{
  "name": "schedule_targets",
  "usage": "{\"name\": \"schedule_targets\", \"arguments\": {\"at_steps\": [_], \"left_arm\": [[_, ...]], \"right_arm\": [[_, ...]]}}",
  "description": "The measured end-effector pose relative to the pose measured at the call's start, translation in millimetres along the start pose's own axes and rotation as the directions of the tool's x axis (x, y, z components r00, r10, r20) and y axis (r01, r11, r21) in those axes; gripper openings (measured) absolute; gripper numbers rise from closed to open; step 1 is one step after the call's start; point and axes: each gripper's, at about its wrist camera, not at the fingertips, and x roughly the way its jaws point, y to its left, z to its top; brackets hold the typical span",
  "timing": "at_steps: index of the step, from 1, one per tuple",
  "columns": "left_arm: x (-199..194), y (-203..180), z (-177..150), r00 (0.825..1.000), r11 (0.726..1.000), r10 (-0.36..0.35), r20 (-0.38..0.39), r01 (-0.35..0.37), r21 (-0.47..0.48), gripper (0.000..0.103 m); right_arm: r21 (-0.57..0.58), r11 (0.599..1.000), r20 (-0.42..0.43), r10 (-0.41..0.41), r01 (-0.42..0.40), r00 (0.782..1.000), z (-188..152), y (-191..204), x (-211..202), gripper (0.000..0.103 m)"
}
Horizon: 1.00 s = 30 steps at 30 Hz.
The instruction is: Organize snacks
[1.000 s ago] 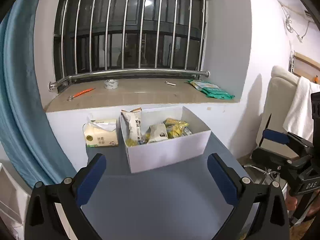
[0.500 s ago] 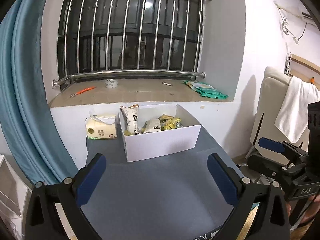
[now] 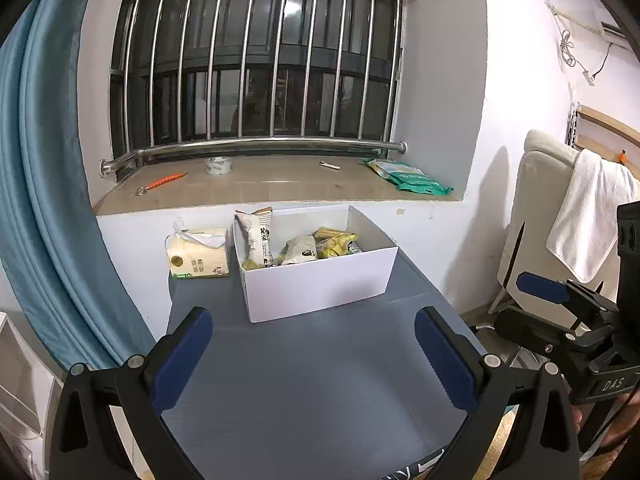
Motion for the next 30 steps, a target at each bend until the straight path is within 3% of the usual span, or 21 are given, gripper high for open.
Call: {"name": "schedule_targets", "arguments": {"at_steps": [30], "left_arm": [[2.6,-0.5,-3.3,1.0,1.0,-0.007,-0.012,0.007,-0.002,0.103]], "right_arm": [[-0.006,1.0,-0.006,0.005,-0.005,1.0,-1.1,2.6,0.6,0.103]]}}
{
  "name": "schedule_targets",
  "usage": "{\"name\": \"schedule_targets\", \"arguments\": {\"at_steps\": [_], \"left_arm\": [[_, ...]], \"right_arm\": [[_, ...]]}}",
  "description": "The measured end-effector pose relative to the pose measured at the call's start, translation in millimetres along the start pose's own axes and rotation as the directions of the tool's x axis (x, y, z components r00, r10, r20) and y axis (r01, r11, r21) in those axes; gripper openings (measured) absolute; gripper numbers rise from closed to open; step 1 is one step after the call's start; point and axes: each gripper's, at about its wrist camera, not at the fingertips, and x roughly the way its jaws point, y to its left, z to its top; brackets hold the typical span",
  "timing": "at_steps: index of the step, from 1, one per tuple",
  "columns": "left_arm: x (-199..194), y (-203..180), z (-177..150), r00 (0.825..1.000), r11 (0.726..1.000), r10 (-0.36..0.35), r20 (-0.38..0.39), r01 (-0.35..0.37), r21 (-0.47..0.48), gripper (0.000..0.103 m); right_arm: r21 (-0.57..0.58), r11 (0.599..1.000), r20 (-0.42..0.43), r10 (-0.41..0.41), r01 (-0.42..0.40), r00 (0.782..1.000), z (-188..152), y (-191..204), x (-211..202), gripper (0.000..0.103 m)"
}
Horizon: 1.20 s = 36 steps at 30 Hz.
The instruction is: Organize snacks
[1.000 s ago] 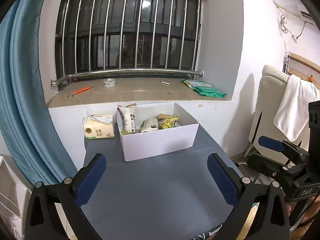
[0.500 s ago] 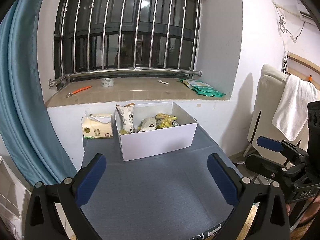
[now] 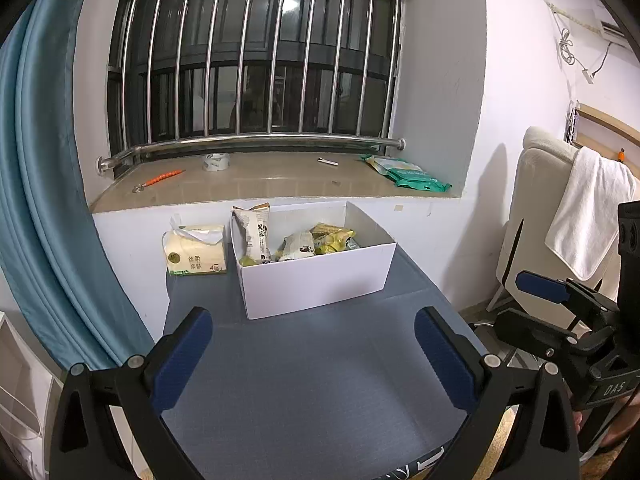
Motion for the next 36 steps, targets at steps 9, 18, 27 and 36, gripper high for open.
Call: {"name": "schedule_targets", "arguments": {"at_steps": [9,18,27,36], "left_arm": [[1.2,0.8,-1.8,1.0,1.0,0.002,-0.007,-0.002,-0.003,0.103],[2.0,-0.5,-1.5,1.0,1.0,0.003,-0.006,-0.003,-0.003,0.103],[2.3,-1.5,-3.1,1.0,1.0,-0.001,-0.007,0.001,0.001,0.103],[-2.2,-3.3,-3.8,1.0,1.0,-0.012,0.009,0.012,0.02,0.103]], "right_arm": [[-0.001,1.0,-0.004,0.005,-0.005,1.0,-0.5,-0.9,0.2,0.103],[-0.006,1.0,-0.005,0.004,-0.004,1.0,-2.0,0.6,0.2,0.103],[-0.002,1.0,-0.01,0.005,-0.005,1.0,-3.2,1.5,0.7,0.103],[0.0,1.0,-0.013,0.005,-0.005,1.0,-3.5,1.3,0.1,0.103]]}}
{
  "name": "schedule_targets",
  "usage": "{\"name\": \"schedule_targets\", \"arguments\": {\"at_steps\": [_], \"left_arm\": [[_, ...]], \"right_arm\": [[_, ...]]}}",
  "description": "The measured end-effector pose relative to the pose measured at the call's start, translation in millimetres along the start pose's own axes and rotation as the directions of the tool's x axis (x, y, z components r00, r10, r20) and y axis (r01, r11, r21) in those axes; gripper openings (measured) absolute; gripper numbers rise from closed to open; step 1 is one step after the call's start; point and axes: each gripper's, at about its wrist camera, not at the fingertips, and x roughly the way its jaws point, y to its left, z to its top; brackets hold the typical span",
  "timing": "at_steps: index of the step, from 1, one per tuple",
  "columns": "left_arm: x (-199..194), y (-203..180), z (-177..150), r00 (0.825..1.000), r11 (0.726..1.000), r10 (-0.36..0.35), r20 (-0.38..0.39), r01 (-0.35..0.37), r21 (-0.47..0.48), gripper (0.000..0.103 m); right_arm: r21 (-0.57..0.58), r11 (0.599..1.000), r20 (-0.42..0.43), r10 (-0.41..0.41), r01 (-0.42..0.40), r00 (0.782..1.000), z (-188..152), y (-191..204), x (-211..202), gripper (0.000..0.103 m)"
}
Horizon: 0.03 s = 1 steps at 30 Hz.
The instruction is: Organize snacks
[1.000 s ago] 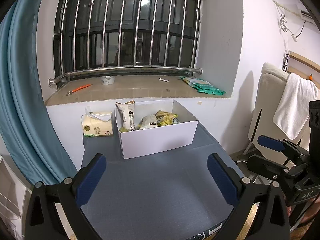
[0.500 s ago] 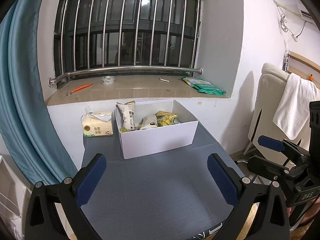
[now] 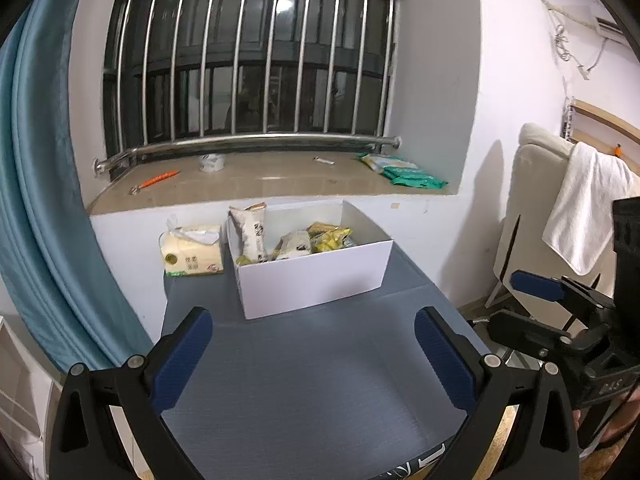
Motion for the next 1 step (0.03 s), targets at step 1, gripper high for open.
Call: {"name": "schedule_targets", "arguments": {"at_steps": [1], "left_arm": [[-0.2,-0.3,0.5,1.0,1.0,0.001,0.002,-0.001,0.0,0.103]], "right_arm": [[0.0,1.0,-0.002,0.0,0.0,1.0,-0.1,0.1,0.0,0.103]]}}
